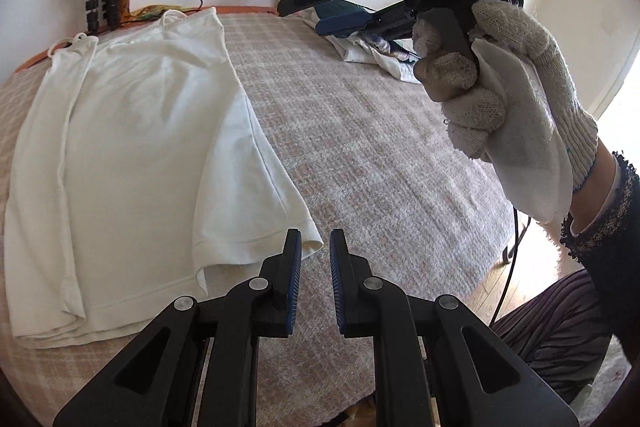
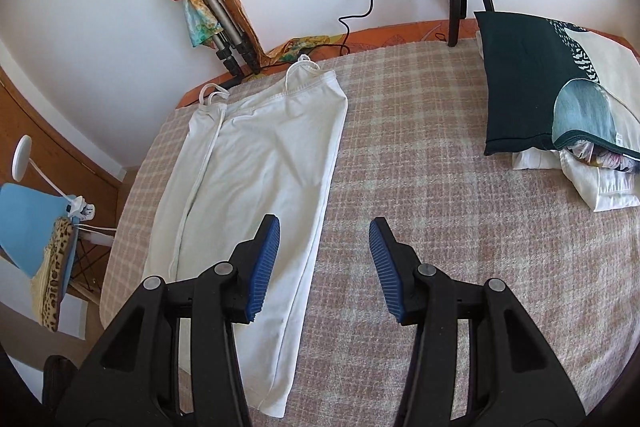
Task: Fold small clothes
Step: 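Open both tools and move them to the camisole's other side edge, then close left tool on the hem corner while right tool grips near the other strap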
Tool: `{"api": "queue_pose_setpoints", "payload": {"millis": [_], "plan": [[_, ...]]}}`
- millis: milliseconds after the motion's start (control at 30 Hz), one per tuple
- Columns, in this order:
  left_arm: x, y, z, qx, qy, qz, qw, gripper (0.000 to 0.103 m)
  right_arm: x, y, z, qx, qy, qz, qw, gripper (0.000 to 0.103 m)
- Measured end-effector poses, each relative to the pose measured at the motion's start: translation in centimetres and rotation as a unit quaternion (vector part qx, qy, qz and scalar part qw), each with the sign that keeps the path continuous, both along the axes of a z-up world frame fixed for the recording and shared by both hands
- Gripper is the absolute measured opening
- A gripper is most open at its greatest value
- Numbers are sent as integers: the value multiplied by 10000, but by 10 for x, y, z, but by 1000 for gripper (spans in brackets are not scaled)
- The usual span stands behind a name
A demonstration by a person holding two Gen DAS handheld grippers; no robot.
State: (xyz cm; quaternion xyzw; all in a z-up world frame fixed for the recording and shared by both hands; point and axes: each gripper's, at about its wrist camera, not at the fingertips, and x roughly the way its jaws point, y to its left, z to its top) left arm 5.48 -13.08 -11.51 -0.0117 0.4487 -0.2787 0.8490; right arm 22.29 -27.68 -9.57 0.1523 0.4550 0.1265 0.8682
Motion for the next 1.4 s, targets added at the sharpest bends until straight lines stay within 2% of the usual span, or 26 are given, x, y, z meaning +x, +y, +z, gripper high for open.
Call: {"api": "queue_pose_setpoints", "payload": {"millis": [133, 233, 300, 433, 533, 667, 833, 900, 1000, 1033, 1133, 1200, 1233, 1300, 1333, 1400], "plan": [[6, -10, -7, 106, 72, 105, 9999, 13, 28, -9, -8, 102, 9, -64, 9999, 50], [6, -18, -11, 520, -120, 188, 9984, 13, 53, -12, -15, 90, 17, -46, 9999, 51], [5, -17, -14, 576, -121, 265, 9979, 13, 69, -15, -19, 55, -2, -65, 10000, 51], [3, -20, -20, 660, -58, 352, 9972, 13, 97, -18, -32, 351, -26, -99, 9993, 52], [4, -23, -21, 660, -74, 370, 9971, 13, 116, -12, -47, 497, 39, -74, 9987, 52], [6, -23, -23, 598, -163, 375, 9974, 13, 138, 2, -65, 387, 170, 91, 9991, 52], [6, -28, -23, 609, -296, 354, 9971, 8, 156, 8, -78, 490, 226, 126, 9985, 52], [7, -26, -22, 485, -234, 369, 9979, 5, 159, 11, -78, 395, 158, 190, 9989, 52], [6, -21, -18, -56, 9, 361, 9993, 0, 160, 17, -77, 285, 104, 290, 9991, 52], [4, -23, -16, -108, -7, 330, 9994, 0, 160, 18, -77, 249, 88, 309, 9992, 52], [-3, -34, -12, 16, -177, 180, 9997, 0, 160, 20, -76, 212, 23, 340, 9992, 51], [-8, -37, -9, 211, -341, 279, 9988, 0, 159, 19, -76, 280, 0, 367, 9989, 51], [-10, -39, -8, 427, -425, 335, 9976, 3, 160, 20, -76, 284, 2, 391, 9988, 52], [-10, -42, -10, 897, -560, 495, 9932, 27, 160, 21, -77, 233, -13, 452, 9987, 52], [-10, -43, -12, 961, -563, 509, 9925, 44, 160, 22, -78, 215, -15, 459, 9987, 53], [-8, -43, -18, 994, -453, 417, 9931, 44, 161, 23, -78, 210, -19, 458, 9987, 53]]}}
